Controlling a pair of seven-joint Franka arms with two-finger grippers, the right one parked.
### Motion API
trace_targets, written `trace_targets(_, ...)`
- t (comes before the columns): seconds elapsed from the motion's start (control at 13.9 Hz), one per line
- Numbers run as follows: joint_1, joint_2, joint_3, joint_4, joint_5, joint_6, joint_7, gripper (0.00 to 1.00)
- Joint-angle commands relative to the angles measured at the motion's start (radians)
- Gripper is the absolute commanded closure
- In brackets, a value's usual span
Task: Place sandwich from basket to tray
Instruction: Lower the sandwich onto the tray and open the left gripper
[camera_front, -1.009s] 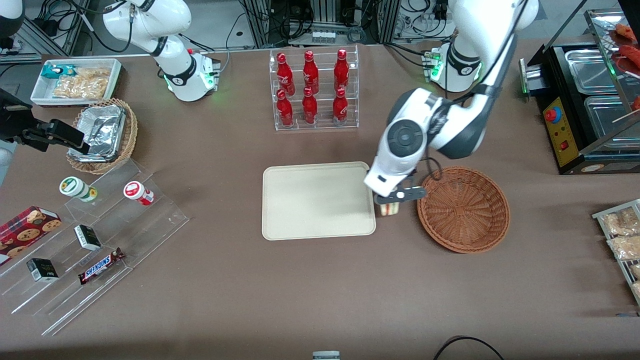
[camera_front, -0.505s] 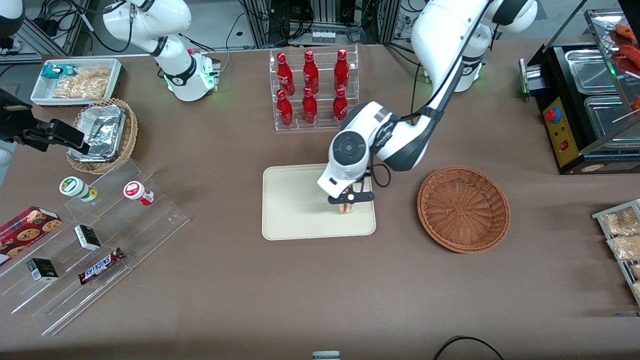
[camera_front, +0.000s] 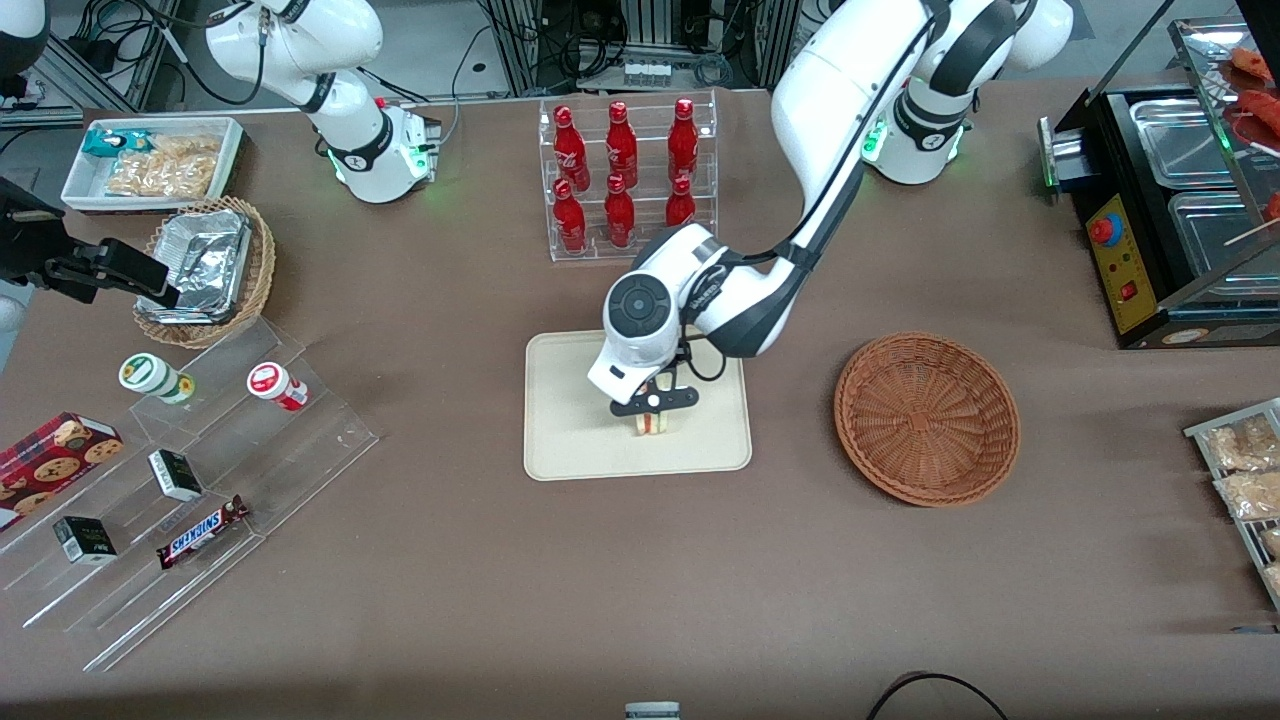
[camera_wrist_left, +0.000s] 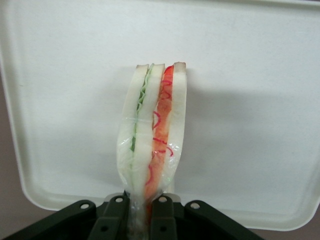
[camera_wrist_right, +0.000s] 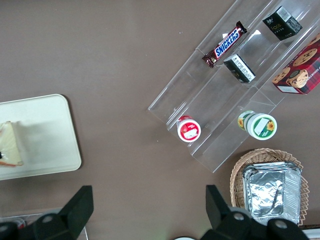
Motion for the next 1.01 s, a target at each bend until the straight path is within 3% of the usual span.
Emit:
trace_targets(0.0, -0.030, 0.049, 0.016, 0.072, 0.002, -0.002, -0.041, 0.94)
trace_targets(0.22, -0.029, 0.064, 0.016, 0.089, 0.003, 0.003, -0.044, 0.90)
trace_targets(0.29, -0.029, 0.063, 0.016, 0.088, 0.003, 0.003, -0.044, 0.66)
trace_targets(0.36, -0.030, 0.063, 0.016, 0.088, 0.003, 0.003, -0.053, 0.07)
trace_targets(0.43, -0.033, 0.060, 0.016, 0.086, 0.008, 0.003, -0.081, 0.00)
trace_targets(0.65, -0.033, 0.029, 0.018, 0.086, 0.068, -0.008, -0.083, 0.00)
trace_targets(0.94, -0.023, -0.055, 0.018, 0.082, 0.069, -0.110, -0.080, 0.00)
